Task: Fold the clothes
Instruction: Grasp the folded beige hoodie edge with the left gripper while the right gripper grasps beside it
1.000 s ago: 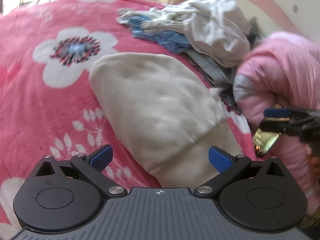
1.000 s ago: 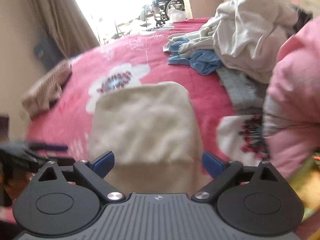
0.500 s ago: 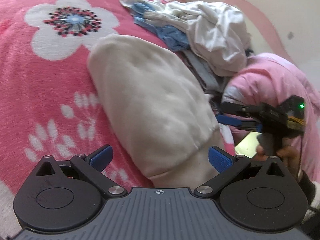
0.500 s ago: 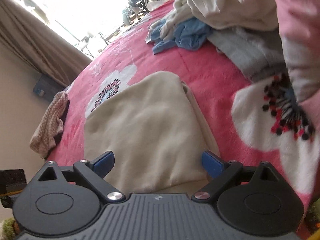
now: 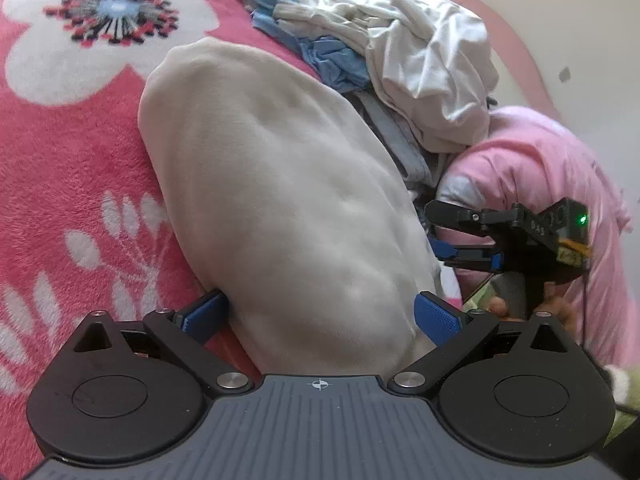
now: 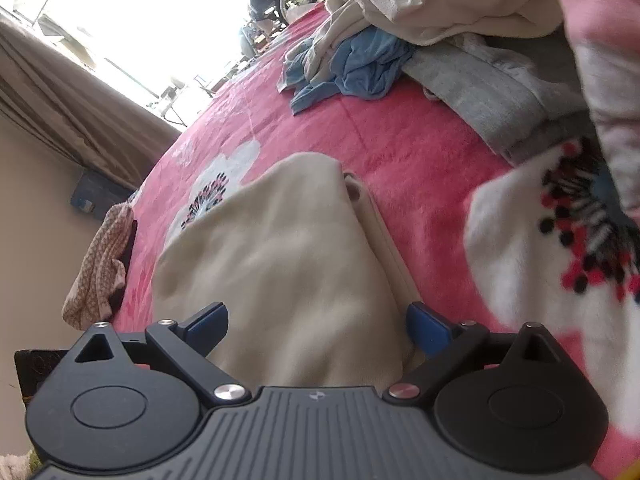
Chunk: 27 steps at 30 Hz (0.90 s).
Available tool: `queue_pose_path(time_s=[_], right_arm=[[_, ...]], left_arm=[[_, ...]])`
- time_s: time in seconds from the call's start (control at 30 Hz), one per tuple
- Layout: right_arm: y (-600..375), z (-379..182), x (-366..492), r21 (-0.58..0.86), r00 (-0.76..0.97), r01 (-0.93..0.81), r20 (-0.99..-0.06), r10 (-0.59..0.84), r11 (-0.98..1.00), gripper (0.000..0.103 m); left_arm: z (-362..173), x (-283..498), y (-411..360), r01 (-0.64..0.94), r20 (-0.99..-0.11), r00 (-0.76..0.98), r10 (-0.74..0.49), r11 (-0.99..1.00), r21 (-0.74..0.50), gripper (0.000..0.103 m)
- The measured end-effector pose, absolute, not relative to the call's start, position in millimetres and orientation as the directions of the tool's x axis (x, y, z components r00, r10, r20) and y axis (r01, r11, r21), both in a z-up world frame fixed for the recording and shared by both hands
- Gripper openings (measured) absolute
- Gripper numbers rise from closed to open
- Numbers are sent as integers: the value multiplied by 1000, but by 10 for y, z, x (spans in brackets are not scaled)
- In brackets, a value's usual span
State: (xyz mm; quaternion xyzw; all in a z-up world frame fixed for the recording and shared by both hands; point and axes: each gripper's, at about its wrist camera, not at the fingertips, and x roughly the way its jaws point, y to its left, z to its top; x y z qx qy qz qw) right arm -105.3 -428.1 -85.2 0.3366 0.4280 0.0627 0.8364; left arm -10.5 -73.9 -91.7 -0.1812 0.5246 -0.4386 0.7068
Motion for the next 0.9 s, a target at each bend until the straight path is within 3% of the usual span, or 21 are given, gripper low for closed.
queue_pose_path(time_s=[0.37,0.9], right_arm=[[-4401,-1160,-446,776,570,118,-564,597,620,103],[-4365,-1338,-578,886,485,22,-414,770,463,103]], left_arm=[[-1034,63,-735,378,-544,34,-839,514,-770,100],[-1031,46,-797,426,-534,58,-844,504,-751,101]])
